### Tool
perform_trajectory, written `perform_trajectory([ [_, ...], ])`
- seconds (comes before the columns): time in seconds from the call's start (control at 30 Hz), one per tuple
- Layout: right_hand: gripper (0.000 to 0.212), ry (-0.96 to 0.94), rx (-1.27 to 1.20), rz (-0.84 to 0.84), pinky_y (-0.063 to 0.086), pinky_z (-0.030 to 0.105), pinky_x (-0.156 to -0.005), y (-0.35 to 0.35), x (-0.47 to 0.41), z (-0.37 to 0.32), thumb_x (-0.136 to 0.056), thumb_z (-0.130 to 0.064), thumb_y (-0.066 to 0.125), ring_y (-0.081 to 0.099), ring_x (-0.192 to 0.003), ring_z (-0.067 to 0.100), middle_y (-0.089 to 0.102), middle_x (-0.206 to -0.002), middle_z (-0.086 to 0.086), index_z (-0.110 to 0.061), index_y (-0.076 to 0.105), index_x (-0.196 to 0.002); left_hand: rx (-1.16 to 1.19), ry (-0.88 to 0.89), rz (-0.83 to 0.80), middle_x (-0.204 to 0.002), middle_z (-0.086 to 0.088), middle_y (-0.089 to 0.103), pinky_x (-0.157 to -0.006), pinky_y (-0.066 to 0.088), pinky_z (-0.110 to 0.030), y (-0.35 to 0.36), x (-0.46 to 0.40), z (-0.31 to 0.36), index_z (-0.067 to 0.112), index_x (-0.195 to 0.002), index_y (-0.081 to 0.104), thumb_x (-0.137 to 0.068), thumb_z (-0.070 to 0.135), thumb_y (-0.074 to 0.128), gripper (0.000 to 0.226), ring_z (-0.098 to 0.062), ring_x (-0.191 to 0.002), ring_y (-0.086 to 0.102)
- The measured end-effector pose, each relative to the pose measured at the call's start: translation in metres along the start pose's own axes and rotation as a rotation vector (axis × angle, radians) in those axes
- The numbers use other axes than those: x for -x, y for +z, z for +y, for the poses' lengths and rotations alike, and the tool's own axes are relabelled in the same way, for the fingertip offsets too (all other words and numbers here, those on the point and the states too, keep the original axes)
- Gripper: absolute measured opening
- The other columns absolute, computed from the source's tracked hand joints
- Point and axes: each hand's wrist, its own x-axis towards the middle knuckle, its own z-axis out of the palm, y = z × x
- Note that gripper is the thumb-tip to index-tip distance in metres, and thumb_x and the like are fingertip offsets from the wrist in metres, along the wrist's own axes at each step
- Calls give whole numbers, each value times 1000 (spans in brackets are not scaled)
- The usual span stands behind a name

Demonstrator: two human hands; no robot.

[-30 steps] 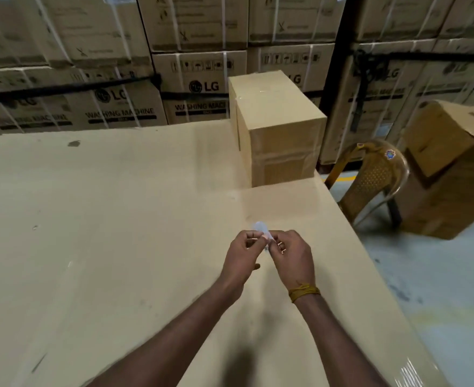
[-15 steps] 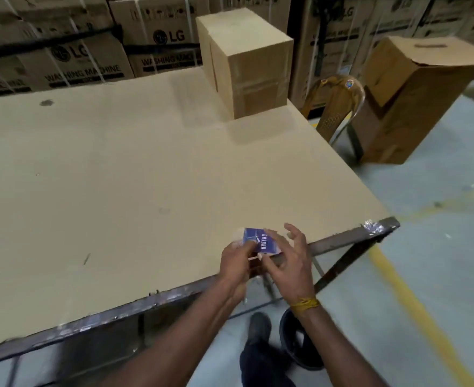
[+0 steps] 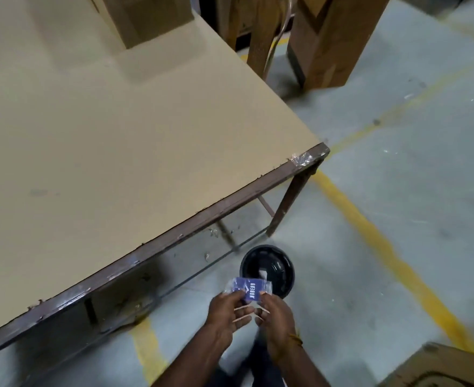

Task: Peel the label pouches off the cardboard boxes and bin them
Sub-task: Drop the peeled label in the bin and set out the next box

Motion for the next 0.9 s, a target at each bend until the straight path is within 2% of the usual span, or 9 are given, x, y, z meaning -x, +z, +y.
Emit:
perform_trajectory([
  [0.2, 11, 96, -22, 141, 43, 25, -55, -38, -130, 13, -94, -9, 58, 57, -60, 18, 67, -77, 10, -7, 67, -88, -69, -96, 12, -87, -14, 72, -75, 57, -38, 55, -121, -41, 3, -116, 63, -97, 11, 60, 21, -30, -77, 69],
  [0.4, 17, 105, -10, 173, 43, 28, -58, -65, -264, 38, -96, -3, 55, 58, -67, 22, 66, -77, 12, -7, 62, -81, -121, -68, 54, -85, -13, 75, -70, 57, -36, 89, -247, -79, 5, -114, 62, -96, 7, 61, 18, -25, -68, 73],
  [0.5, 14, 99, 71, 188, 47, 26, -50, -74, -328, 58, -94, -2, 58, 60, -61, 25, 66, -74, 16, -5, 63, -81, -138, -73, 92, -85, -18, 73, -50, 57, -31, 101, -307, -97, 2, -110, 62, -96, 3, 59, 14, -22, -58, 72],
  [0.53, 12, 91, 73, 191, 52, 29, -49, -77, -349, 67, -92, -2, 60, 62, -61, 29, 66, -73, 17, -4, 63, -81, -139, -87, 97, -82, -18, 72, -46, 55, -30, 103, -326, -103, 0, -109, 62, -96, 2, 59, 14, -21, -55, 71],
  [0.6, 7, 77, 168, 210, 60, 46, -67, -90, -410, 110, -84, -13, 71, 68, -75, 39, 70, -78, 15, -8, 66, -84, -154, -145, 82, -88, -19, 71, -48, 56, -32, 103, -361, -115, -2, -118, 60, -98, 6, 58, 22, -22, -60, 72],
  [0.67, 32, 84, 263, 268, 56, 53, -85, -109, -470, 159, -69, -29, 79, 69, -88, 37, 74, -93, 10, -15, 68, -96, -199, -204, 91, -92, -17, 68, -59, 55, -34, 97, -388, -128, 2, -126, 57, -98, 11, 60, 30, -27, -71, 69],
  [0.7, 40, 100, 282, 301, 55, 50, -90, -111, -480, 166, -69, -28, 81, 68, -93, 34, 74, -100, 10, -15, 68, -104, -236, -222, 116, -89, -15, 67, -64, 52, -34, 92, -396, -135, 4, -127, 56, -97, 13, 62, 32, -28, -73, 66],
  [0.77, 33, 138, 302, 350, 51, 42, -96, -98, -455, 140, -79, -19, 78, 65, -99, 30, 71, -106, 6, -11, 64, -108, -286, -237, 147, -86, -12, 66, -68, 48, -33, 82, -402, -145, 10, -124, 56, -96, 16, 65, 31, -27, -72, 62],
  [0.9, 24, 120, 305, 329, 46, 32, -92, -83, -420, 118, -87, -11, 71, 63, -101, 28, 68, -105, 9, -12, 65, -111, -313, -233, 128, -92, -11, 69, -71, 50, -35, 70, -388, -154, 17, -120, 56, -96, 19, 66, 27, -27, -80, 65],
])
